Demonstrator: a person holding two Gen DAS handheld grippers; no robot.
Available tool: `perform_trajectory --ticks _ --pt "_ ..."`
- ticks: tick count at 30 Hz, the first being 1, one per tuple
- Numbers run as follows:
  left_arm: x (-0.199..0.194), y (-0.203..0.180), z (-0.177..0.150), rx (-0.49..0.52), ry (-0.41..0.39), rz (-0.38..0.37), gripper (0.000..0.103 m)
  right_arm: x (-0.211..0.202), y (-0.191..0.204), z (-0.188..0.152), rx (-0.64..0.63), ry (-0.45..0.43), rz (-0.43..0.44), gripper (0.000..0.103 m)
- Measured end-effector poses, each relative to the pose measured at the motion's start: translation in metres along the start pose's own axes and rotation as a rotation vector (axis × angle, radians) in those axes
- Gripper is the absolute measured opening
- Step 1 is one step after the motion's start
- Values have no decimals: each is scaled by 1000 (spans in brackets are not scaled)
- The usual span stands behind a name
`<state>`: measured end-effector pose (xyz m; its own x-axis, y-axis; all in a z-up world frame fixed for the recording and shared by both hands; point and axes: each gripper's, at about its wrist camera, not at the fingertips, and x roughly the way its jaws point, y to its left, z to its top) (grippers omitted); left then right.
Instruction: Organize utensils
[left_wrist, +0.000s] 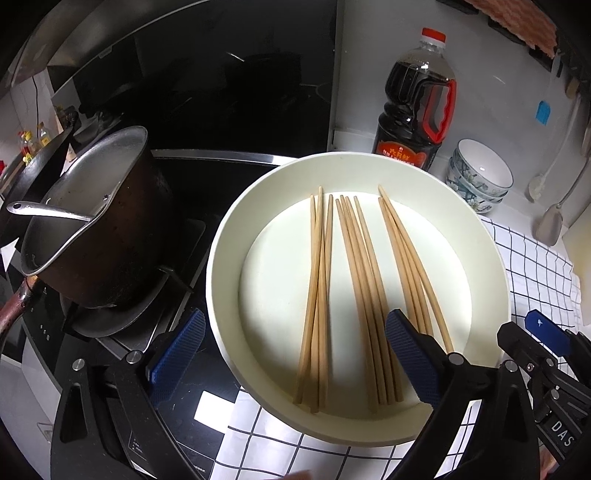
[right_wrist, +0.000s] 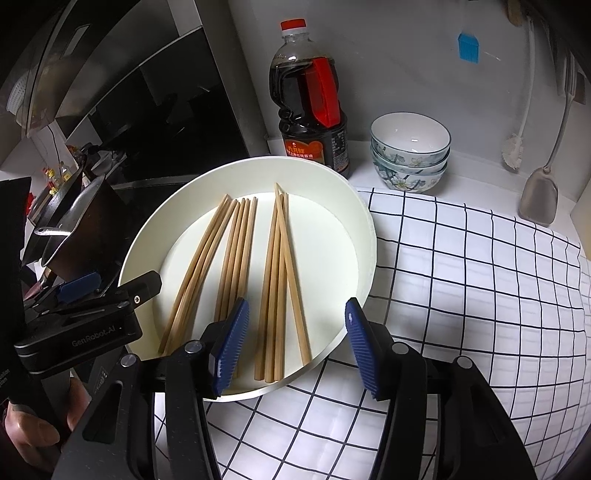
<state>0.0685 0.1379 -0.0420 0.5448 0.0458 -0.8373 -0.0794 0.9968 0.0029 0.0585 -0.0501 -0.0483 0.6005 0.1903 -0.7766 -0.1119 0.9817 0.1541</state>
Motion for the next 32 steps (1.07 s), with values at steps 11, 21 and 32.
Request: perform_trajectory --ticks 11,21,32 --pt "-1 -1 0 1 1 -1 96 -1 2 -1 -3 3 2 52" --pt "-1 -2 0 8 -4 -12 96 -2 2 -2 -8 4 5 52" --pt "-2 -1 -1 5 10 -16 96 -3 2 -3 -5 6 4 52"
